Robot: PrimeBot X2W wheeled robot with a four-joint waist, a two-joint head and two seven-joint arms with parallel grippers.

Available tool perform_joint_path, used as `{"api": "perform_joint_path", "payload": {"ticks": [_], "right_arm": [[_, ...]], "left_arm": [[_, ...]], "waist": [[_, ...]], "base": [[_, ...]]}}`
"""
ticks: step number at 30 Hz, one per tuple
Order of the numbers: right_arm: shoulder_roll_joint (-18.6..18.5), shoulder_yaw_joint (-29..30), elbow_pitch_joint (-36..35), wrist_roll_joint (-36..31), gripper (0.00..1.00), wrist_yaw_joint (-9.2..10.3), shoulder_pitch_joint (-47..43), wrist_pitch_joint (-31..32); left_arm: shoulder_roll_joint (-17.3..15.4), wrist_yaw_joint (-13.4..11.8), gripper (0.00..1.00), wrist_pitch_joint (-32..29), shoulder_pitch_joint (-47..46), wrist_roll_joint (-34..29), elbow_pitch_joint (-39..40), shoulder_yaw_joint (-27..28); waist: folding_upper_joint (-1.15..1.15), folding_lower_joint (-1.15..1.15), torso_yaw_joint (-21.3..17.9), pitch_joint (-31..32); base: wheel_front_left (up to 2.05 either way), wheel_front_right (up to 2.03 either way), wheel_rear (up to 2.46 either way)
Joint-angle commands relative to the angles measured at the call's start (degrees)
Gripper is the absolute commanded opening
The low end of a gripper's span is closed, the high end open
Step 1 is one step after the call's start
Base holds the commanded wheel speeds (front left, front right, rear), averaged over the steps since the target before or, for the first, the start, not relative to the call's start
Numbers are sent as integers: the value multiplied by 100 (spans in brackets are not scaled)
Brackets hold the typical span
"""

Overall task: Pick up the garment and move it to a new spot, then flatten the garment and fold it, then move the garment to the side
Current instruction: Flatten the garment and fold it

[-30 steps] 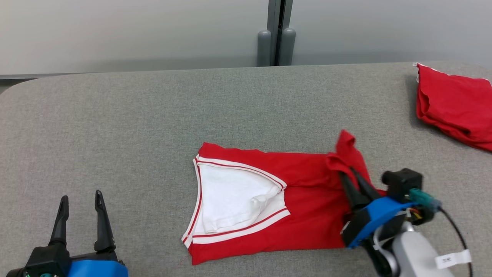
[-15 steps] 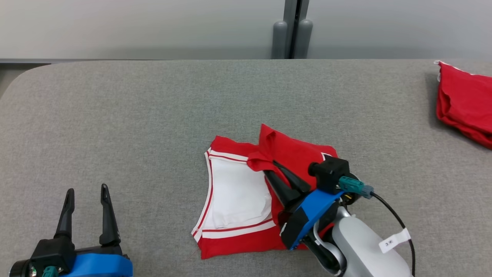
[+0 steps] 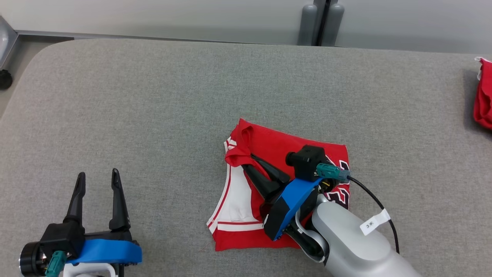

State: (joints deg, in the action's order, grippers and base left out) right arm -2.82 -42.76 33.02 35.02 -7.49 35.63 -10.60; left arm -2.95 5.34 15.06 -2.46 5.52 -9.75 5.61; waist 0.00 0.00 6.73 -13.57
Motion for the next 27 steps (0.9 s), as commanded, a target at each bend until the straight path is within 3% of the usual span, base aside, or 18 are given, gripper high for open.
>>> {"api": "perform_joint_path", "payload": {"ticks": [1, 2, 7, 12, 20, 27], "right_arm": [[-15, -82, 96, 69, 57, -1, 129, -63], [-13, -131, 175, 127, 100, -1, 165, -99], [-19, -280, 407, 228, 100, -1, 342, -304], [-21, 73, 557, -106, 100, -1, 457, -450], [-57, 1874, -13, -1439, 100, -1, -170, -458], [-151, 2908, -900, -2023, 100, -1, -1221, -459]], "left_arm": [[9, 0, 100, 13, -105, 19, -14, -14], [8, -5, 100, 13, -133, 34, -21, -24], [9, -29, 100, 13, -125, 33, 0, 23], [10, -21, 100, 13, -9, -10, 37, 111], [9, -6, 100, 13, 150, -101, 149, 231], [7, 4, 100, 13, 242, -154, 170, 265]], "waist": [[0, 0, 44, -52], [0, 0, 56, -65], [0, 0, -7, -59], [0, 0, -172, 59], [0, 0, -395, 236], [0, 0, -505, 346]], "base": [[0, 0, 0], [0, 0, 0], [0, 0, 0], [0, 0, 0], [0, 0, 0], [0, 0, 0]]}}
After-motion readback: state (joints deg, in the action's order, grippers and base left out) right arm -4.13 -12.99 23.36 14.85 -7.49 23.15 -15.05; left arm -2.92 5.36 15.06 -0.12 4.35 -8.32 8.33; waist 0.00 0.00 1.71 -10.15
